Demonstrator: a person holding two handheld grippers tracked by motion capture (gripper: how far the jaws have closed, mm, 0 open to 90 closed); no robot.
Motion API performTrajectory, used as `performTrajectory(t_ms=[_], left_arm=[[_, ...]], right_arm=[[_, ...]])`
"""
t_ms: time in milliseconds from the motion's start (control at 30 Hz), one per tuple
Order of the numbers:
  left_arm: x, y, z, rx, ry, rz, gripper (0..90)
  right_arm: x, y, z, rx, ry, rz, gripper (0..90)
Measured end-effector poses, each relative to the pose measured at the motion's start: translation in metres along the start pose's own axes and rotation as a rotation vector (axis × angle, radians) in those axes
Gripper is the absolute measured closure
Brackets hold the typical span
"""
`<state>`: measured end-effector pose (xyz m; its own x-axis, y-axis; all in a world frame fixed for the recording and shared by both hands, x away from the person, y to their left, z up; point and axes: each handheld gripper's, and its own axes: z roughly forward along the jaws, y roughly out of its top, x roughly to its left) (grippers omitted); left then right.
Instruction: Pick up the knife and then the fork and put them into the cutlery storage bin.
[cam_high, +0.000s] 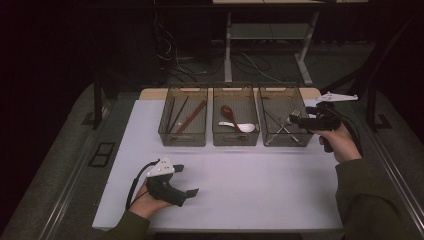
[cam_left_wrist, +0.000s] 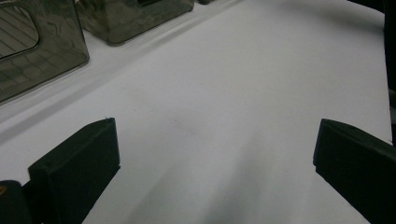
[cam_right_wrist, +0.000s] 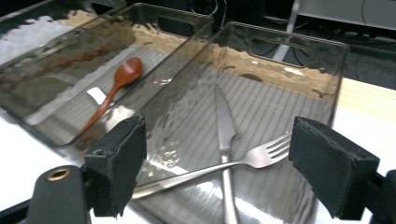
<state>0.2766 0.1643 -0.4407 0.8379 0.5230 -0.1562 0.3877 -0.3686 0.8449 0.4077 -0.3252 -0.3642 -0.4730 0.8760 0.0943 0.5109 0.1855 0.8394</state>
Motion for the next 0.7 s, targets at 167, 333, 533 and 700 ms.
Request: performTrajectory(t_ms=[167,333,533,700], left_arm=[[0.000,0.000,0.000,0.001,-0.001,-0.001,0.0],[0.000,0.000,0.000,0.002,-0.002,0.002,0.0],[0.000,0.000,0.001,0.004,-0.003,0.000,0.0],[0.000,0.000,0.001,0.004,-0.004,0.001,0.0]], right_arm=[[0.011,-0.010,-0.010,-0.018,0.028,-0.011,17.1],[0.025,-0.022,-0.021,-0.046,0.065,-0.045,14.7],[0.042,-0.038,-0.026,-0.047,0.112,-0.053,14.7],[0.055,-0.051,-0.025,-0.041,0.135,-0.063,14.7]])
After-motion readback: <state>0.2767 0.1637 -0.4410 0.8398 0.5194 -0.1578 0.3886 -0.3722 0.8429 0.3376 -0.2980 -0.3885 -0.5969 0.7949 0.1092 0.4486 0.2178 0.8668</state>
